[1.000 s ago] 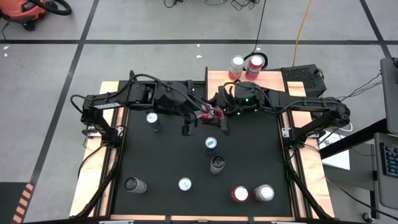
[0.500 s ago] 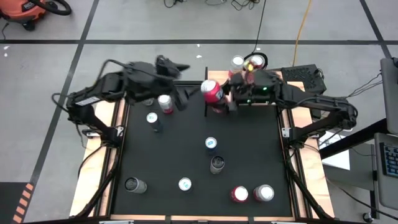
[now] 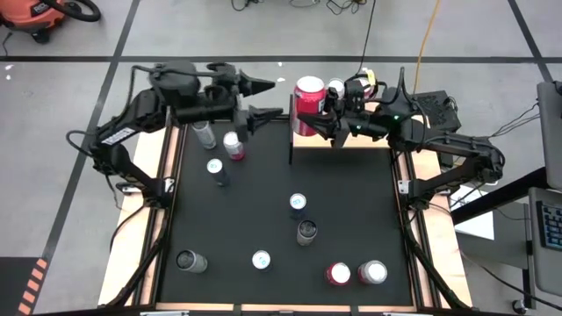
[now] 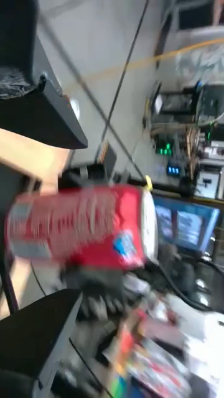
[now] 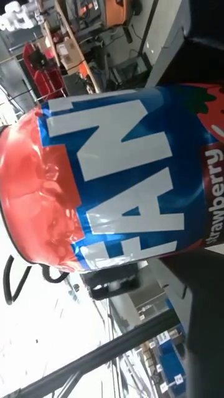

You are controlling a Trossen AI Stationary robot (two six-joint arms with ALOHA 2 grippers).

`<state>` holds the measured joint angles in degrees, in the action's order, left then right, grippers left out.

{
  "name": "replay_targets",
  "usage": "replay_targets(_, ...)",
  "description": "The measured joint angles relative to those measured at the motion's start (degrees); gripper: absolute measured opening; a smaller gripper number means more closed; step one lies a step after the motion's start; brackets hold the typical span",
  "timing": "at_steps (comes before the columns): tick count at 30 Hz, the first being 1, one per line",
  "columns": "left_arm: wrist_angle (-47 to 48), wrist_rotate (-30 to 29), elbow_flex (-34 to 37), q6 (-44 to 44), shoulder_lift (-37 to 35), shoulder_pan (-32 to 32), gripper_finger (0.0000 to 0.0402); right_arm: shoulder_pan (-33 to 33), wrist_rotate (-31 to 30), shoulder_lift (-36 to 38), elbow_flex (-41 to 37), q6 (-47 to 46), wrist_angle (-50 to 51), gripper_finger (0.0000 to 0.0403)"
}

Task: Place canned beverage on shelf
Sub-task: Put the top red soda can on the shelf aligned with the other red soda can

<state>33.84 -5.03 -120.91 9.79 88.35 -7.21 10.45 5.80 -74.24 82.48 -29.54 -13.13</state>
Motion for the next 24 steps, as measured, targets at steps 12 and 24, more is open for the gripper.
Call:
replay_targets(12, 3.1, 6.3, 0.0, 10.4, 2.5, -0.2, 0.0387, 0.0, 0.0, 0.1, 0.0, 0.0, -4.0, 0.0304)
replay_targets(24, -6.9, 21.9, 0.0, 12.4, 8.4, -3.9, 0.0387, -0.1, 0.2, 0.1, 0.2, 0.0, -5.1, 0.0304)
